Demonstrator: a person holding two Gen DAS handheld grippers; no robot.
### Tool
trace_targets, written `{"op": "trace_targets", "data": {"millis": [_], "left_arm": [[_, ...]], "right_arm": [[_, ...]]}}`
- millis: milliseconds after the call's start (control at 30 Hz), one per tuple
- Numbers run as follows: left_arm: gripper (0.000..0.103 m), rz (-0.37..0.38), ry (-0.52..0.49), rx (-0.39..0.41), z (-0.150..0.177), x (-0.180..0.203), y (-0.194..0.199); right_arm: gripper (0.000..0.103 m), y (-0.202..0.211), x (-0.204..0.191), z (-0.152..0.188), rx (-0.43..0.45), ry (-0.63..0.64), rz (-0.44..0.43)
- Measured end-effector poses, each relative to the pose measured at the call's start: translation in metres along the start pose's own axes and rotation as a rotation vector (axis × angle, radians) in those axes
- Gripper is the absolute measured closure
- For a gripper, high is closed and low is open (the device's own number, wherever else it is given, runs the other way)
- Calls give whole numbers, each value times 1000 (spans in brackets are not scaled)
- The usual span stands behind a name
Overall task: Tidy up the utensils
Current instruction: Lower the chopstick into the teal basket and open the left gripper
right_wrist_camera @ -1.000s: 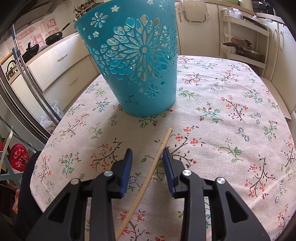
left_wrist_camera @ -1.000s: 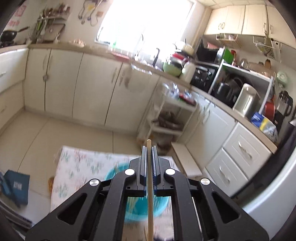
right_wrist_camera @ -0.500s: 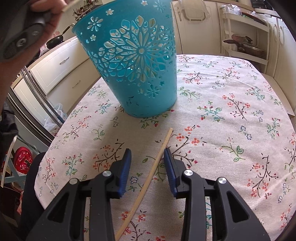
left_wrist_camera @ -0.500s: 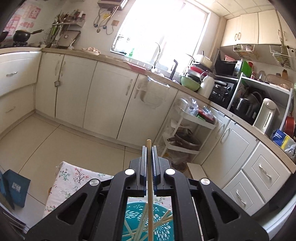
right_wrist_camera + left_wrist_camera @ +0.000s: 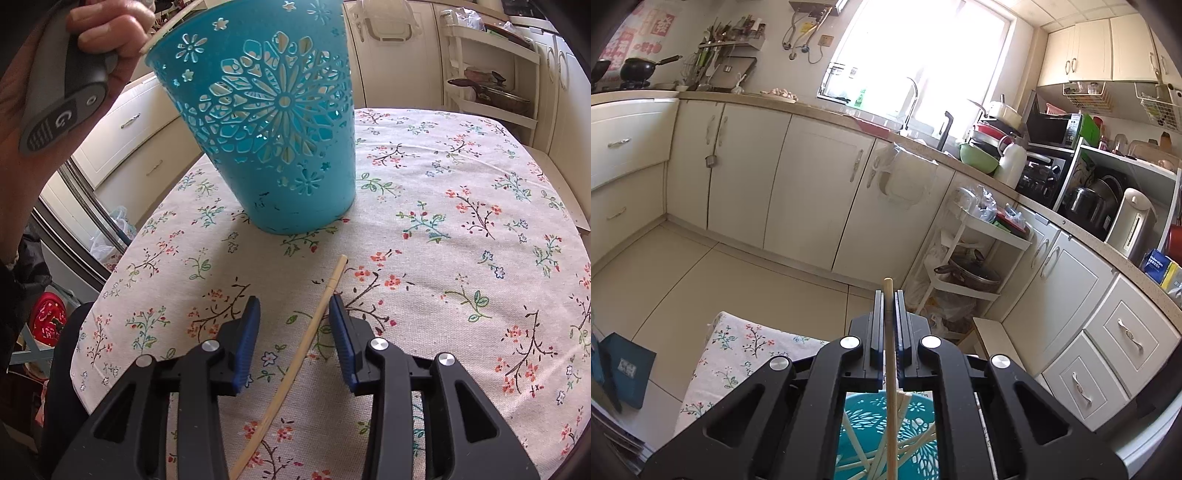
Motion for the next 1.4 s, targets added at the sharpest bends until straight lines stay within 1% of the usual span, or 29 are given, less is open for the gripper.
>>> {"op": "trace_targets", "data": {"millis": [133, 267, 467, 600, 800, 900, 1033, 1133, 1200, 1233, 1267, 1300, 1333, 1400], "left_arm": [[98, 4, 23, 7, -5, -5, 3], [98, 6, 16, 11, -8, -6, 4], [98, 11, 36, -19, -4, -8, -6], [98, 8, 26, -7, -8, -6, -7], [98, 30, 52, -3, -18, -7, -4], [98, 30, 42, -24, -14, -6, -6], [98, 32, 17, -111, -1, -6, -15], [95, 44, 9, -233, 12, -5, -28], [88, 44, 12, -305, 19, -7, -36], [85, 44, 16, -328, 22, -7, -39], [78, 43, 9, -368, 26, -6, -43], [72, 37, -2, -391, 28, -5, -45], [69, 21, -15, -407, 30, -5, -48], [60, 1, -37, -431, 33, -4, -52]], "right_arm": [[64, 0, 0, 0, 0, 1, 1], [64, 0, 0, 0, 0, 0, 0], [64, 0, 0, 0, 0, 0, -1], [63, -1, -1, 0, 1, 0, -3], [62, -3, -3, 0, -1, 2, -5], [61, -3, -3, 0, -2, 4, -7], [61, -3, -3, -1, -2, 5, -7], [61, -3, -3, -1, -2, 4, -8], [61, -3, -3, -1, -2, 5, -7], [61, -3, -3, -1, -2, 5, -8], [61, -3, -3, -1, -2, 4, -8], [61, -3, -3, -1, -2, 4, -8], [61, -3, -3, -1, -2, 4, -9], [61, -2, -3, -1, -1, 3, -11]]}}
Point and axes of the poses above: each gripper's, at about its wrist camera, not at the fingertips, and y roughly against the way its jaws point, x to its right, z to its underside, the point moved 10 cm from there along -y, roughly the way its jaws point, and after that the axes turned 10 degrees about -z, right-handed, at the moved point
